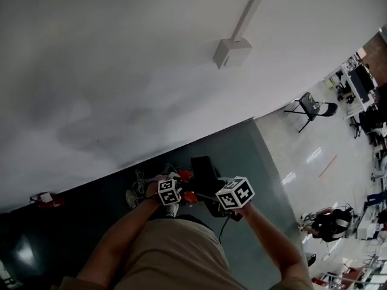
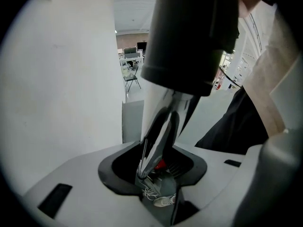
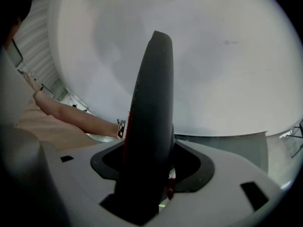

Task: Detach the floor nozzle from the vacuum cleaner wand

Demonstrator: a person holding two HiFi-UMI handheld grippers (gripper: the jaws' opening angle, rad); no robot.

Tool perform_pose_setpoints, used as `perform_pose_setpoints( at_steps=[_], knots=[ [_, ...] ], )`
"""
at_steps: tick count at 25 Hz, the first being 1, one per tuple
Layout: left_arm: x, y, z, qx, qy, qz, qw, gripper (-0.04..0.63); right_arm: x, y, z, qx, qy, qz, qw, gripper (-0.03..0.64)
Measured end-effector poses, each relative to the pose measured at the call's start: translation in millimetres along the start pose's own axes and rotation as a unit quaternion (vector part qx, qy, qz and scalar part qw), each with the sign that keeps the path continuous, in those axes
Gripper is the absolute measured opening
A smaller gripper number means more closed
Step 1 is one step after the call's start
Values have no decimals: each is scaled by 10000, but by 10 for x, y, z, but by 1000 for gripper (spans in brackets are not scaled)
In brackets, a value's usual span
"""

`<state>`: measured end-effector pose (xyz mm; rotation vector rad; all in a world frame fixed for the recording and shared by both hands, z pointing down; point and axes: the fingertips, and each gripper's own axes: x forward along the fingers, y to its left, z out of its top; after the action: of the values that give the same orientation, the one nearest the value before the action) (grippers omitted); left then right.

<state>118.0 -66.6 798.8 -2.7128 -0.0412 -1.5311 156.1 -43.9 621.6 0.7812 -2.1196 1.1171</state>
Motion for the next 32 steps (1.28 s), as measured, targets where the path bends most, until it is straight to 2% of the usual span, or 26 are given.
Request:
perform_pose_setpoints(
  at_steps=[2,5,8,10,13,15,18,22,26,30,32],
  knots=[
    [23,-11,8,140,99,42,9998,160,-19,-45,-14,262,-150,55,9995,254],
    [49,-49,48,237,85,20,9997,160,-94,-123,-17,777,-665,387,9940,245],
    [142,-167,142,381,12,-84,9992,160,-227,-200,-169,956,-864,425,9907,236],
    [218,-218,201,413,-25,-179,9990,160,-313,-240,-254,851,-802,178,9930,233],
    [235,-179,280,434,92,-274,9986,161,-361,-209,-217,308,-511,-406,9974,230],
    [214,-158,316,480,132,-241,9985,160,-371,-245,-198,290,-448,-317,9981,230],
    [217,-153,382,359,-68,-230,9991,158,-443,-393,-178,736,-522,114,9959,230],
    [207,-146,349,497,-119,-365,9980,160,-423,-311,-189,842,-516,68,9951,230],
    [163,-167,330,620,-169,-182,9978,156,-464,-292,-166,825,-562,261,9947,230],
    [129,-146,315,655,-265,-187,9973,156,-434,-138,-107,373,-320,-217,9986,230],
    [130,-186,273,684,-212,-155,9973,156,-416,-126,-134,318,-289,-171,9989,229]
  ],
)
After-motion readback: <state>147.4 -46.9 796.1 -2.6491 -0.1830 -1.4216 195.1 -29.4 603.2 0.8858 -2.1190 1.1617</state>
